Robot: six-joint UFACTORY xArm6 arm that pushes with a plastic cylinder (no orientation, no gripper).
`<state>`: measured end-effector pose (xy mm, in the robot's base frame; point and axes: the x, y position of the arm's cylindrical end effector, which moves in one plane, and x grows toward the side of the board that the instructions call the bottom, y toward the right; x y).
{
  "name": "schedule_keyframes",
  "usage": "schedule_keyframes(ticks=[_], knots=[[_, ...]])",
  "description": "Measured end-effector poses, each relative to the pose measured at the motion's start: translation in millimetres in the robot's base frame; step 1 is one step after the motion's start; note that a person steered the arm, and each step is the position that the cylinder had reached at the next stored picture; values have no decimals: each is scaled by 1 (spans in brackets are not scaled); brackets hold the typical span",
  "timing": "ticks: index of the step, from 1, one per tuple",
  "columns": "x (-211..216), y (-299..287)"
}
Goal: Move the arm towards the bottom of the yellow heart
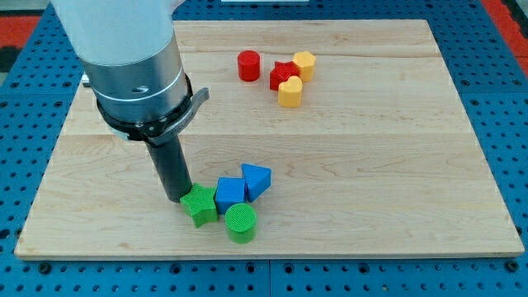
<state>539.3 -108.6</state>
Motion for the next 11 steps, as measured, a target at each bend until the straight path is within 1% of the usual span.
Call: schedule_keyframes(ticks=[4,5,6,7,8,9,10,11], knots=[[-4,-7],[-27,-12],[-98,-61],[-133,-108],[-124,-81],[-108,-3],[-116,103],[-129,184]])
